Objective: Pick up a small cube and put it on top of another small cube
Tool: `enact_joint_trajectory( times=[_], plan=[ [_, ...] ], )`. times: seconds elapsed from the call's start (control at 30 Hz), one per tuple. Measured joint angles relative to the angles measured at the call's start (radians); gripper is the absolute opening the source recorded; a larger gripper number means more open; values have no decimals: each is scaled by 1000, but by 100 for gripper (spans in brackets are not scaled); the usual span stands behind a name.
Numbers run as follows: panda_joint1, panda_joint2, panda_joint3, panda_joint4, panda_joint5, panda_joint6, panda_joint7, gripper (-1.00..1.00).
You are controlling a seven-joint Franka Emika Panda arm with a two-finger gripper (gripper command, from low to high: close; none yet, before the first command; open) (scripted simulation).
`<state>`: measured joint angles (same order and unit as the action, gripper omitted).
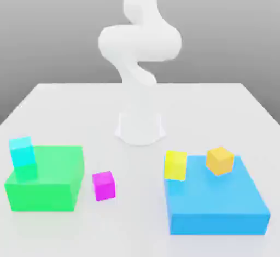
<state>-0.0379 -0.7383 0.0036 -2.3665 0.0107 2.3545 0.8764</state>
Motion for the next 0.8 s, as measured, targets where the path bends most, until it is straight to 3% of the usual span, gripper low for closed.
enact_joint_trajectory(
  times=[0.6, 0.8],
  plan=[
    [-330, 604, 76, -588, 30, 507, 768, 0],
    [-328, 822, 46, -590, -4, 686, 835, 0]
  ],
)
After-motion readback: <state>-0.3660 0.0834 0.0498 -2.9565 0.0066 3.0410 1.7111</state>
